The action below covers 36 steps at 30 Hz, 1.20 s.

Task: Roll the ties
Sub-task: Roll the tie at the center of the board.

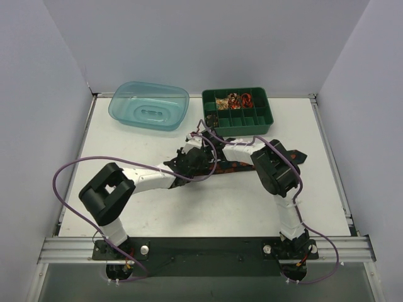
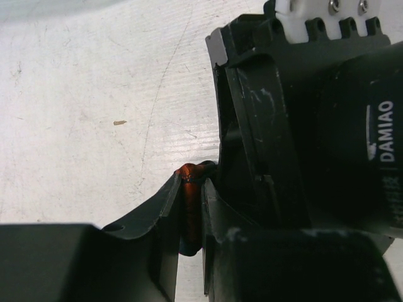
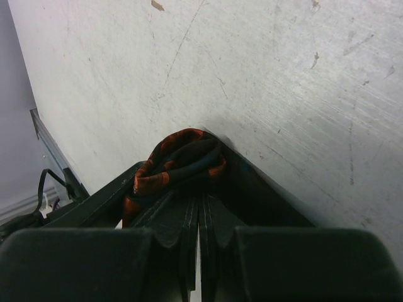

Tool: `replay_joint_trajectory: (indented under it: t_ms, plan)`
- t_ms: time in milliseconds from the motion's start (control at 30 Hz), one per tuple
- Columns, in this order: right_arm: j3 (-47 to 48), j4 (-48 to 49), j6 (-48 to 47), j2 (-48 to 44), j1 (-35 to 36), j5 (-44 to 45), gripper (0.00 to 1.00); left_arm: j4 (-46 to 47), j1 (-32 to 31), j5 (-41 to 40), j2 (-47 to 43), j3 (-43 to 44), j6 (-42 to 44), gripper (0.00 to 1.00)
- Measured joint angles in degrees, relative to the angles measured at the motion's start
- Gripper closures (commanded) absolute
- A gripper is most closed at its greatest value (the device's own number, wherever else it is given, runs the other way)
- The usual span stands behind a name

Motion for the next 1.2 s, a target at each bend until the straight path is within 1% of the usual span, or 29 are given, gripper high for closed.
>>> replay_joint_trajectory:
  t_ms: [300, 467, 700, 900, 1200]
  plan:
    - [-3.0, 3.0, 1.0, -0.4, -1.0, -3.2, 1.00, 1.6, -0.2, 1.5, -0.2, -0.6, 0.0, 1.00]
    - [-7.6, 2.5, 1.0, -5.1, -2.6, -5.1, 1.00, 2.3, -1.0, 2.9, -0.2, -0.6, 0.0, 1.00]
    - [-8.9, 2.1, 1.3, -9.9, -5.6, -6.2, 1.00, 2.3, -1.0, 3.5, -0.2, -0.6, -0.2, 1.00]
    - [-9.5, 0.5, 0.2, -10.4, -6.4, -5.5, 1.00, 1.9, -1.0, 3.6, 0.1, -0.1, -0.8, 1.00]
    - [-11.4, -4.1, -3.0, -10.4, -8.3, -1.8, 1.00, -0.5, -1.1, 3.6, 3.9, 4.0, -3.9, 1.00]
